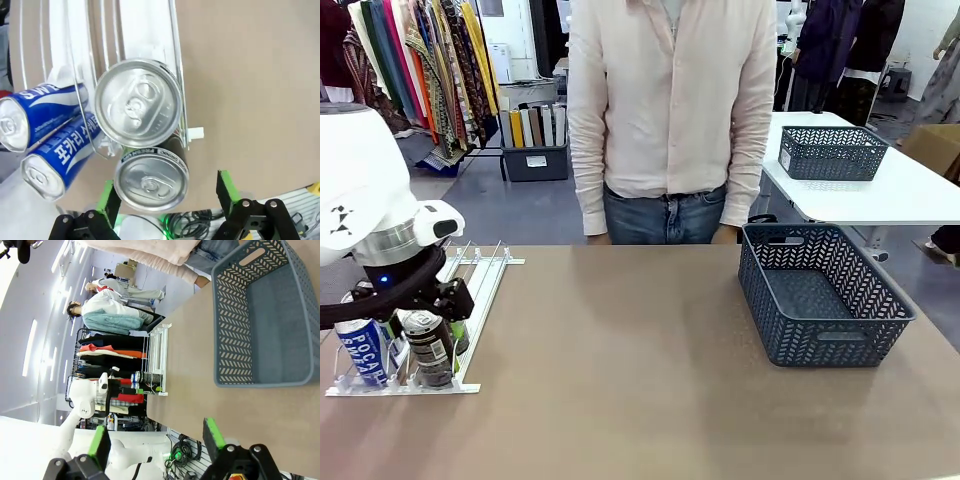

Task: Retrieve and store the cans from the dispenser.
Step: Pick up one can from the Automatic Can Dispenser and place it in the middle of the table.

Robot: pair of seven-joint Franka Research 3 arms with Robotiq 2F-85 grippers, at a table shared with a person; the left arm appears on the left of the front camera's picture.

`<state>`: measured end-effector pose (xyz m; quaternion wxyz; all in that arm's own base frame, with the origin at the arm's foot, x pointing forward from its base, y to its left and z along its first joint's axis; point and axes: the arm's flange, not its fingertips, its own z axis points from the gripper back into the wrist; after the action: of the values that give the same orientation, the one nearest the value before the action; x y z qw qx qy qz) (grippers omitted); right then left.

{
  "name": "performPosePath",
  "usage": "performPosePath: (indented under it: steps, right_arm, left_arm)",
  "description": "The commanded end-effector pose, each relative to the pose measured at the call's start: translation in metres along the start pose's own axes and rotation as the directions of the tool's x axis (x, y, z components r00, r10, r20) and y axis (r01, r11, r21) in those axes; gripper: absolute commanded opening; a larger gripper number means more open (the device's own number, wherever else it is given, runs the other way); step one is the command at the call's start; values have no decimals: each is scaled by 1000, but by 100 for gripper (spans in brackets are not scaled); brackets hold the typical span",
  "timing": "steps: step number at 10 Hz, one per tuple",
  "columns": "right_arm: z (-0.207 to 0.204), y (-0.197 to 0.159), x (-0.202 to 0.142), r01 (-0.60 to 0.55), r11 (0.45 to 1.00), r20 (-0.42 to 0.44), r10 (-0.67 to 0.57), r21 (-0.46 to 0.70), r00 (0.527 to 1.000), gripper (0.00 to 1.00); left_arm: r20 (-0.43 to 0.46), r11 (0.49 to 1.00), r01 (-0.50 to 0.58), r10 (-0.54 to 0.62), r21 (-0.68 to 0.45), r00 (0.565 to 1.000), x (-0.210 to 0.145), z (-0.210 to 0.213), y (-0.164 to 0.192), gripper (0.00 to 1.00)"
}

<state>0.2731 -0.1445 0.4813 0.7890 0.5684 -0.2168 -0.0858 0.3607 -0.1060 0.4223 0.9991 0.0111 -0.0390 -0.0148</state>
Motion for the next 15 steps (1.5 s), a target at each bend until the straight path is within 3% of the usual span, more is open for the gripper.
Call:
performPosePath:
  steps: [1, 8, 9, 10, 15]
  right_arm:
    - [0, 2, 4, -28, 999, 12, 28, 27, 1000, 100]
    - [0, 2, 4, -28, 999, 12, 28, 27, 1000, 100]
    - [0, 2, 4, -28, 999, 12, 28, 27, 1000, 100]
    - [0, 2, 4, -28, 999, 12, 28, 27, 1000, 100]
    - [0, 2, 4, -28, 999, 12, 28, 27, 1000, 100]
  left_arm:
    - [37, 998, -40, 38, 52, 999, -4, -8, 8, 100]
    - [7, 1000, 0, 0, 7, 1000, 2, -18, 10, 100]
    - [24, 1000, -4, 3, 20, 1000, 3, -18, 10, 40]
    - [34, 1000, -5, 4, 31, 999, 3, -17, 10, 0]
    - [34, 999, -18, 17, 43, 999, 4, -15, 12, 0]
